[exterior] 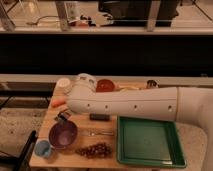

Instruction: Wipe purple bowl with brush

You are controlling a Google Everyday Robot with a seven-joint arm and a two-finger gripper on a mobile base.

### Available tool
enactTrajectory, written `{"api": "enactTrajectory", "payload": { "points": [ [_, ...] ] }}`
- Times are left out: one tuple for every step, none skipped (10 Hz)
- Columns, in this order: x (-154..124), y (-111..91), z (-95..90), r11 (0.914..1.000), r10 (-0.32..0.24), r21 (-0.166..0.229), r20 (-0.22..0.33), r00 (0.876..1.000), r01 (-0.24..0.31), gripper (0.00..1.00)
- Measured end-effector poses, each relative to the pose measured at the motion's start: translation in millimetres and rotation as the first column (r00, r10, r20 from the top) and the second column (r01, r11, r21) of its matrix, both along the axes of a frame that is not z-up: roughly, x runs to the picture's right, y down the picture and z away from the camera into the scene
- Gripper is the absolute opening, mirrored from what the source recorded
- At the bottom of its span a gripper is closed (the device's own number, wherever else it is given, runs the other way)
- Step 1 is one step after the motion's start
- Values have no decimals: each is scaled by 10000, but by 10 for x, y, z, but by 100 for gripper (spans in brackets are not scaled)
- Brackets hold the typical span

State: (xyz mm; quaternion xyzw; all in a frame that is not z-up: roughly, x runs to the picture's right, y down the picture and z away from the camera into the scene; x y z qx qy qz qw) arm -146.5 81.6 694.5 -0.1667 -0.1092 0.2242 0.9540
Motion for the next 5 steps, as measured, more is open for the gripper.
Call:
{"api": "enactTrajectory", "payload": {
  "points": [
    [-29, -35, -8, 9997, -105, 231, 79, 9999, 104, 0],
    [-83, -89, -15, 9988, -175, 464, 174, 9997, 167, 0],
    [-134, -122, -5, 9975, -267, 654, 250, 9993, 250, 0],
    [-163, -117, 10, 9965, -382, 760, 272, 9989, 360, 0],
    [-195, -91, 15, 9949, -544, 870, 286, 9981, 517, 0]
  ]
}}
